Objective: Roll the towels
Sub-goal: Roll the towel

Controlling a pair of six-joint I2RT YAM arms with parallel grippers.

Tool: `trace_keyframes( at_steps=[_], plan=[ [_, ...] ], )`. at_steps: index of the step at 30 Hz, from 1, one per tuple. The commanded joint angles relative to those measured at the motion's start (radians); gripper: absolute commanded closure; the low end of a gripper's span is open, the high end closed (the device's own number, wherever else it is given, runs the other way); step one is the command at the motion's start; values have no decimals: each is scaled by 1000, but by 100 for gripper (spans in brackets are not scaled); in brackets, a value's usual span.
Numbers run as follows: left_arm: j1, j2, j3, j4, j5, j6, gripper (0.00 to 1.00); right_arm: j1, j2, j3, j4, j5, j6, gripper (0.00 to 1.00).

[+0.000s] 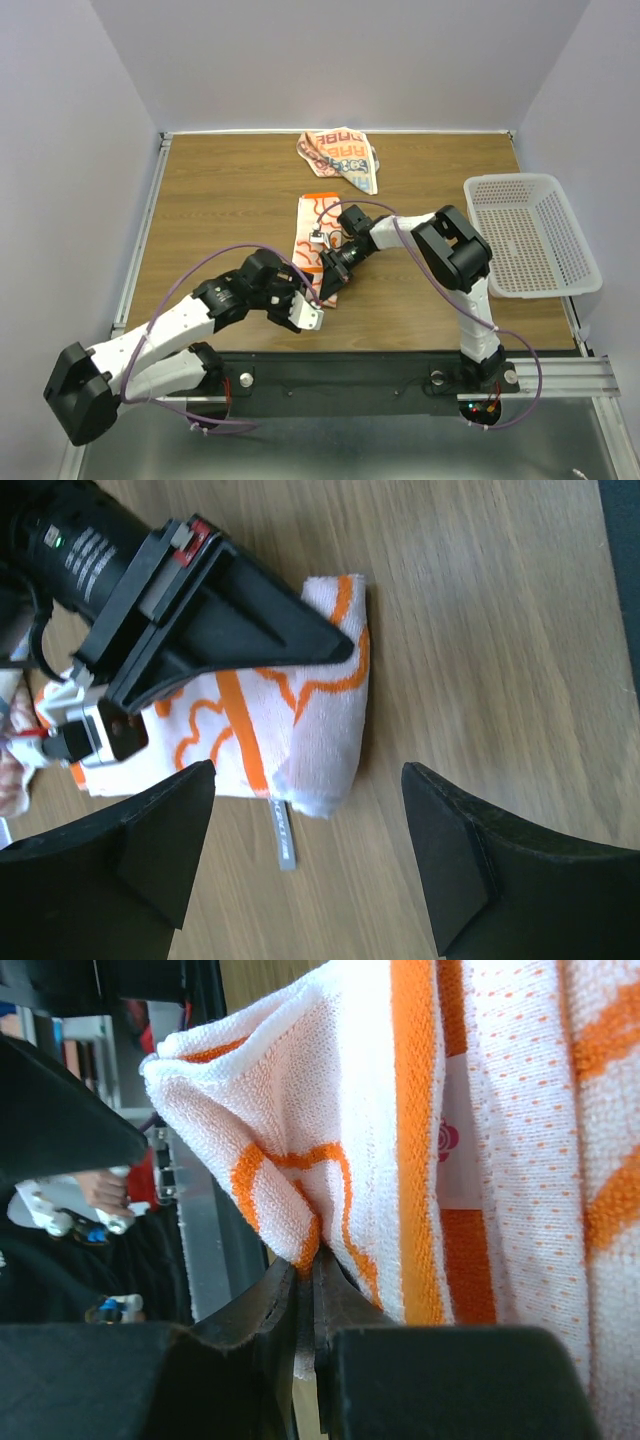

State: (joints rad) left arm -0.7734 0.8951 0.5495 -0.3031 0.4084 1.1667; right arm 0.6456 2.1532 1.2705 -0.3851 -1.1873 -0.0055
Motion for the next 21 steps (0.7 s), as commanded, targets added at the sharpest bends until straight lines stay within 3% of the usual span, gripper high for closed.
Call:
trace_keyframes(
  at_steps=[1, 10, 21],
  plan=[
    [-79, 63, -10, 146, -127, 19, 13, -9, 16, 35, -9, -52, 44, 96],
    [-136, 255, -2, 266, -256, 1, 18, -11, 54, 53, -9, -87, 75, 94],
    [-135, 317, -63, 285, -252, 68, 27, -14, 70, 72, -9, -104, 82, 92]
  ],
)
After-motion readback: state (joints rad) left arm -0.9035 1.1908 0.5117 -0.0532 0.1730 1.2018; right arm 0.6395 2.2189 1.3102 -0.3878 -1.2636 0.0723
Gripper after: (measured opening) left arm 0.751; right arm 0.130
